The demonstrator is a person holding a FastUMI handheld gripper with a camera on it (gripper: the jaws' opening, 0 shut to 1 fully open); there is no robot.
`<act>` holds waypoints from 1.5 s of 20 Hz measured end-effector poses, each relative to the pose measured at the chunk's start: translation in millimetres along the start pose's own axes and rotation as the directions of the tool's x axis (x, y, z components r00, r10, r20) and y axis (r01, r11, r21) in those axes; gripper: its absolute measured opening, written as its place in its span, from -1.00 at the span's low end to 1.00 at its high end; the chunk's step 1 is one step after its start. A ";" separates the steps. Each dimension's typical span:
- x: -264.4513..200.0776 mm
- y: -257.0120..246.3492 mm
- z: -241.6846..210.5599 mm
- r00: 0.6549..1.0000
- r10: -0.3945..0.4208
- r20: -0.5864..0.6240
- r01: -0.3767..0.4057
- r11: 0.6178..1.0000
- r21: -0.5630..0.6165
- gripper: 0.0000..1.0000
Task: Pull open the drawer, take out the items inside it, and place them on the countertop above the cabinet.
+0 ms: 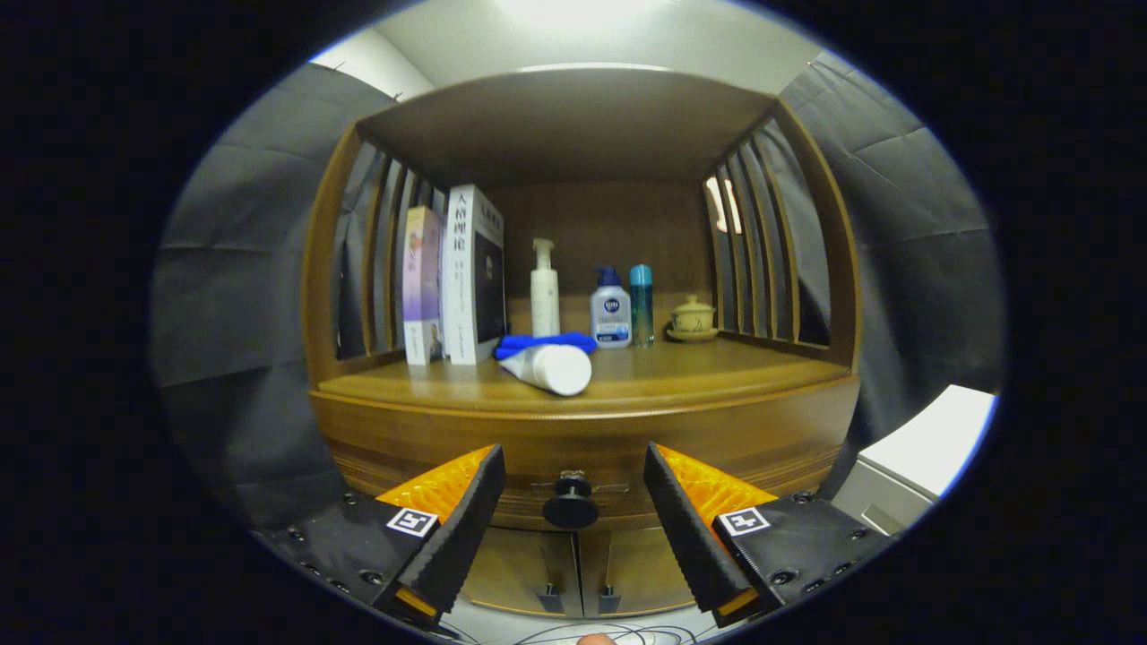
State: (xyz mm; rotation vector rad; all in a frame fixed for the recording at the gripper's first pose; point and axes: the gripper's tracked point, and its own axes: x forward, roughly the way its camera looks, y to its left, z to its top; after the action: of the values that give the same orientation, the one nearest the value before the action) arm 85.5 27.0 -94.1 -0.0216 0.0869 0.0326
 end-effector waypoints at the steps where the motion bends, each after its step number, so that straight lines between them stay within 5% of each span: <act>1: -14.1 0.5 11.5 1.000 0.016 0.014 -0.016 1.000 0.008 0.96; 13: -119.2 -26.7 104.4 0.989 0.048 0.142 -0.055 0.997 0.047 0.95; 30: -134.5 -34.5 129.3 0.979 0.062 0.196 -0.075 0.995 0.062 0.95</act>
State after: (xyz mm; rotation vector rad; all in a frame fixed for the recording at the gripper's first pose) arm -36.1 -8.7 47.1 0.0542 -0.1062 0.1006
